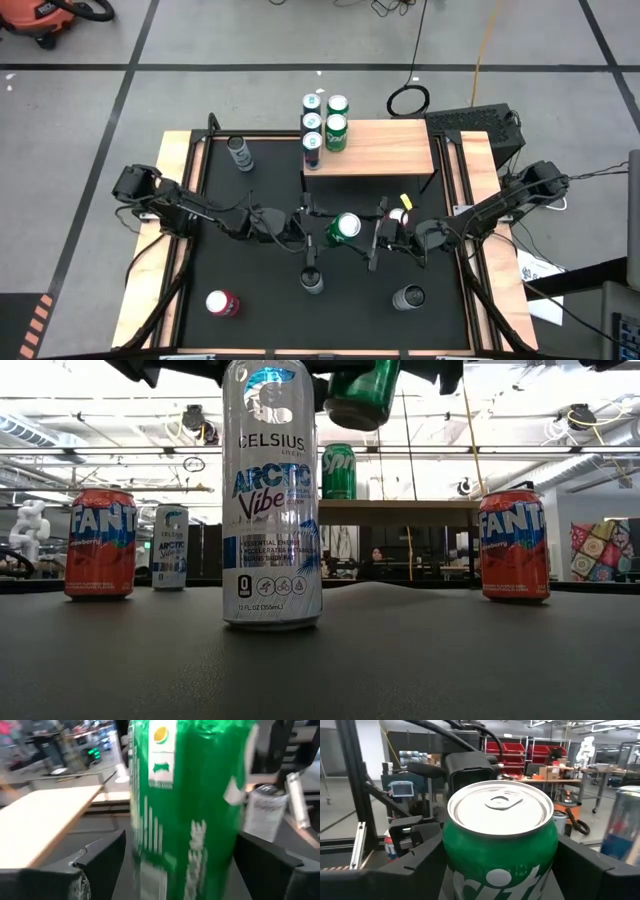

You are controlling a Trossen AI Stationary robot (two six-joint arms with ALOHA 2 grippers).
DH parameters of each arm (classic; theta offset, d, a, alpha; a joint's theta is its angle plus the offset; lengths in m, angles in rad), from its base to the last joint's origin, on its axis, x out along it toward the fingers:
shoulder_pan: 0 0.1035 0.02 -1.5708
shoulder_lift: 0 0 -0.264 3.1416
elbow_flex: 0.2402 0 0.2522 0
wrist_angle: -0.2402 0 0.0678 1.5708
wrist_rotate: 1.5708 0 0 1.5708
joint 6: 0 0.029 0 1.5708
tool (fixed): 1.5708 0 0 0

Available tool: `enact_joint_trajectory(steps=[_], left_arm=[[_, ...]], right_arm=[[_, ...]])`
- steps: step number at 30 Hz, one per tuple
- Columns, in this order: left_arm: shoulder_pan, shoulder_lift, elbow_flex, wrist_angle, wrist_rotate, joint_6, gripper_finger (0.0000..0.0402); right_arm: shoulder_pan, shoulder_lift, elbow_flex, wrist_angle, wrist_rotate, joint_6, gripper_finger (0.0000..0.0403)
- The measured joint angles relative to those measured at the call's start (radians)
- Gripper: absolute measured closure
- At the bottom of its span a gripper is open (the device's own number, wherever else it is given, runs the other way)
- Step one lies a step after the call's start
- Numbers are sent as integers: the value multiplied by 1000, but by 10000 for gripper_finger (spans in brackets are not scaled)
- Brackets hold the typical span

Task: Place canned beverage on shelf
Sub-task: Put the green soda can on the shelf aligned with the other green soda cans

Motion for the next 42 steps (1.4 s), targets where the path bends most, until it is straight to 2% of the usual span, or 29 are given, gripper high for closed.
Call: enact_joint_trajectory(steps=[5,8,10,15,20,24,28,34,38,42], left_arm=[[0,-87,0,-184,-139,-3,60],[1,-123,-3,-220,-187,-7,59],[0,-140,-18,-227,-205,-8,59],[27,-156,-47,-243,-210,-8,59],[72,-156,-65,-277,-210,-9,59],[108,-157,-71,-277,-210,-19,59],[135,-163,-72,-292,-210,-35,59],[158,-174,-72,-318,-210,-35,59],[163,-174,-72,-322,-210,-35,59],[164,-174,-72,-337,-210,-35,59]], right_arm=[[-62,-80,1,-136,-3,23,118],[-129,-122,1,-223,-20,47,118],[-190,-137,1,-273,-75,66,118],[-330,-139,1,-316,-217,95,118],[-431,-139,1,-358,-244,78,118],[-518,-140,1,-348,-355,88,118],[-592,-133,1,-337,-417,96,118],[-674,-85,11,-259,-505,104,118],[-702,-12,69,-272,-551,99,117],[-702,45,140,-322,-551,79,117]])
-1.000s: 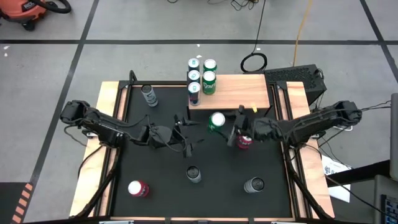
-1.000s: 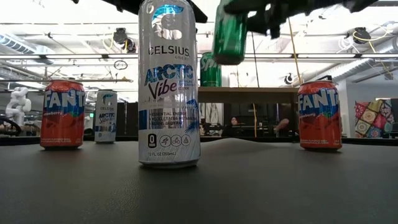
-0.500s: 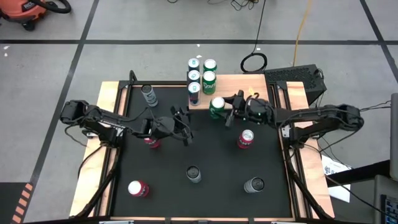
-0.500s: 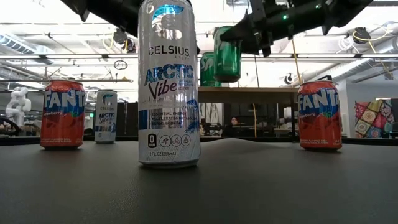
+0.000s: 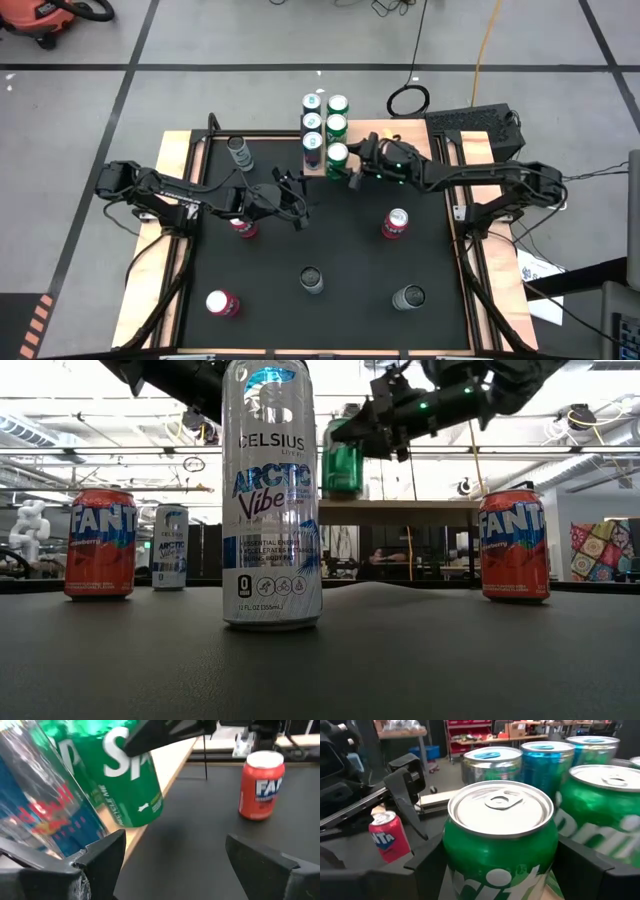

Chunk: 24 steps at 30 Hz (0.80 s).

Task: Place canned beverage on shelf
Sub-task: Put the green soda can on the shelf aligned with the other green soda cans

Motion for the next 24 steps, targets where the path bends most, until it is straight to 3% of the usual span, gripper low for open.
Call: enact_joint_trajectory(steps=[18,24], left_arm=[[-1,0,0,-51,-8,-27,59],[-1,0,0,-50,-8,-28,59]], right_arm=[[-54,27,38,-44,26,-18,116],[-56,27,38,-50,26,-12,89]])
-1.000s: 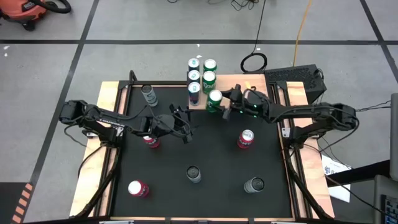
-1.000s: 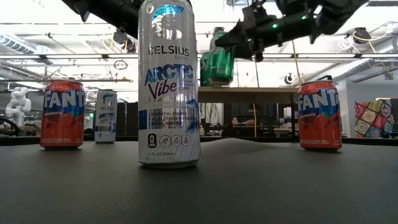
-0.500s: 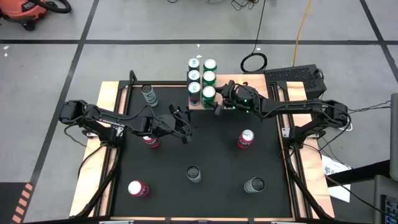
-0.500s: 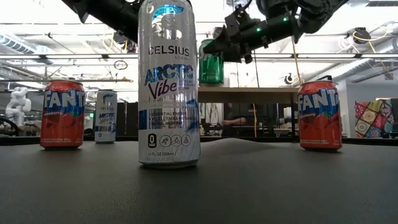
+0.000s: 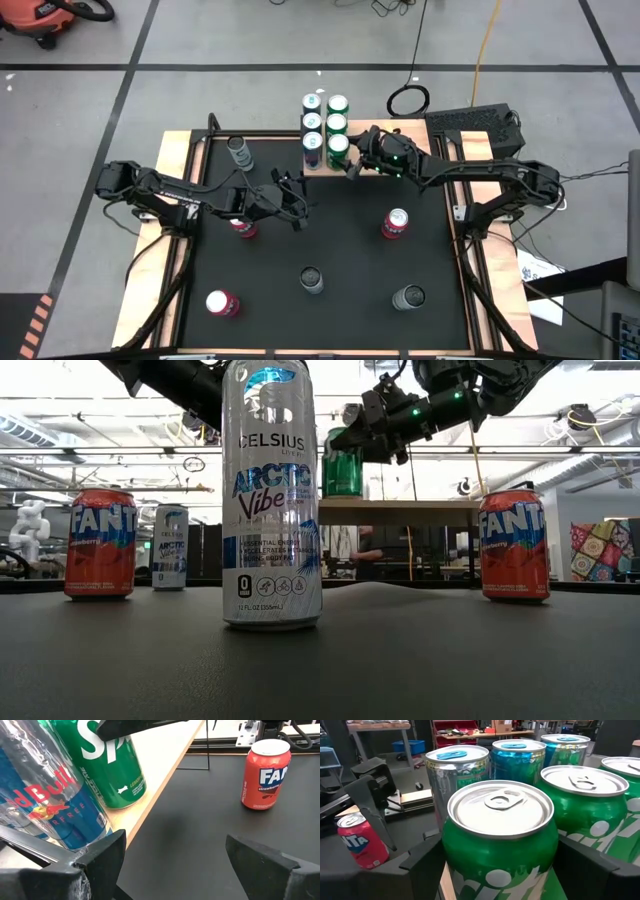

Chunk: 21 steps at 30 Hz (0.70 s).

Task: Place canned beverage on shelf
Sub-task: Put the green soda can on the shelf aligned with the other green soda cans, then put the top right red soda can on the shelf

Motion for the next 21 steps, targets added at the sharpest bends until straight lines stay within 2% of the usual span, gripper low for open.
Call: enact_joint_trajectory(steps=[6,14,19,21], left_arm=[[0,0,0,3,-3,-2,59],[0,0,0,12,-39,-1,59],[-17,-23,0,0,-58,0,59],[-36,-43,0,0,-77,2,59]], right_arm=[[0,3,-2,-8,1,1,48],[29,-68,-3,-35,26,25,47],[103,-180,-2,-238,132,36,48],[145,-225,-3,-340,142,66,48]])
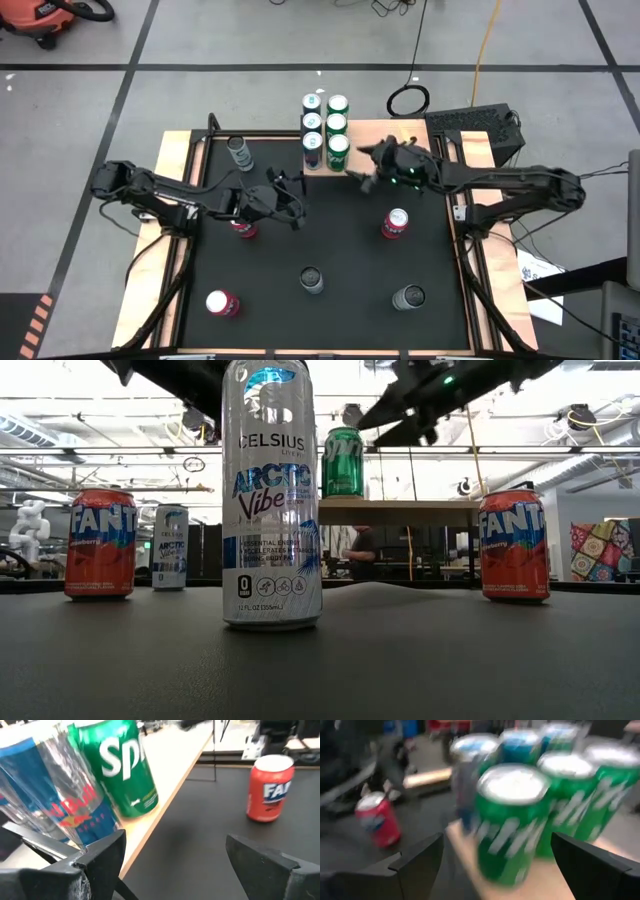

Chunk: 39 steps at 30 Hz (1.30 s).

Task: Place canned beverage on shelf
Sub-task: Put the top right red soda can on the shelf

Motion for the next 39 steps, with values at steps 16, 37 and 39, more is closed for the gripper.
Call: enact_joint_trajectory(steps=[16,37,39], left_arm=[[-106,-43,0,21,-10,-37,59],[-183,-43,0,56,-8,-79,59],[-182,-43,0,55,-8,-79,59]], right_arm=[[362,-141,0,-721,1,490,48],[507,-64,0,-945,213,799,48],[510,-39,0,-952,228,837,48]])
